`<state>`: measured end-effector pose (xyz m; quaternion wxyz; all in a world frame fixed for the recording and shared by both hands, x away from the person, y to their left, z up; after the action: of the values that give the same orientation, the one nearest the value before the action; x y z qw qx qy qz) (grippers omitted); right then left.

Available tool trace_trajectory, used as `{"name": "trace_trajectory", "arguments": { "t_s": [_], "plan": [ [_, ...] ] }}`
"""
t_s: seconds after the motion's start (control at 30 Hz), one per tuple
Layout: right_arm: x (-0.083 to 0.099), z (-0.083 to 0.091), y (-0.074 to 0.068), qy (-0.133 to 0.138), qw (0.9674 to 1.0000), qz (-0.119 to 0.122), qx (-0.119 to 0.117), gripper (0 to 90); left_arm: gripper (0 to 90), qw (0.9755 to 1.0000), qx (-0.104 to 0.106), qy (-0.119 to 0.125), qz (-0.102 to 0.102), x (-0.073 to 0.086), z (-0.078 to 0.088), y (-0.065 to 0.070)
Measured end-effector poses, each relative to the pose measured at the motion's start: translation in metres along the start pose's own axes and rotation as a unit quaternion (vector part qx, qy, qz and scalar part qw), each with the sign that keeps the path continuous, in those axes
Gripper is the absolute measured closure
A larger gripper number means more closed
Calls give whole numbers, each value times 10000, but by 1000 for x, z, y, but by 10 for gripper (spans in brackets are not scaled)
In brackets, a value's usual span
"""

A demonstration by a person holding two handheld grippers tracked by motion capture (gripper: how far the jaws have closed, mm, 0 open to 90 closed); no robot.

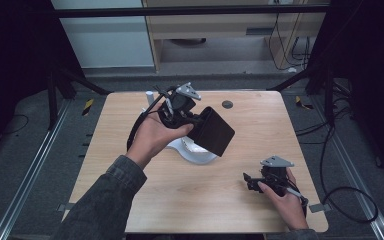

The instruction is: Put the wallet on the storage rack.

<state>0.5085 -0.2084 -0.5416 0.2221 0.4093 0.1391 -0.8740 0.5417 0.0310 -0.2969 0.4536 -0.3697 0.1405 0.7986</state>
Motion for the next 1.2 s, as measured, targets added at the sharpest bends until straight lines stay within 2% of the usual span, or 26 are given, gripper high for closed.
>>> {"name": "trace_trajectory", "arguments": {
  "t_s": [0.13,0.23,0.4,0.63,0.97,1.2],
  "plan": [
    [3,-3,3,-107,9998,-169,81,59,807,9998,-194,16,55,-1,3,-11],
    [5,-5,4,-158,9997,-171,79,59,807,9995,-285,-6,111,1,4,-19],
    [7,-8,3,-229,9995,-225,59,59,807,9991,-411,-53,112,3,2,-26],
    [11,-12,3,-401,9989,-169,150,58,807,9984,-536,-164,106,7,-2,-32],
    [11,-15,3,-354,9990,-225,142,30,807,9975,-628,-263,177,15,-5,-42],
    [12,-16,2,-355,9990,-239,135,27,807,9970,-637,-386,230,25,-14,-47]
  ]
}}
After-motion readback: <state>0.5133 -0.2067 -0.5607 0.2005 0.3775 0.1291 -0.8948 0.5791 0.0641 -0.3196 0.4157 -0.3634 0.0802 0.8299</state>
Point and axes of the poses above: each handheld gripper's, and its own axes: z roughly backward along the jaws, x roughly out of its underside, y roughly to its right, the point moved 7 cm from there along -z, roughly forward along the jaws, and after that the axes turned 7 degrees about -x, right-handed, at the moved point
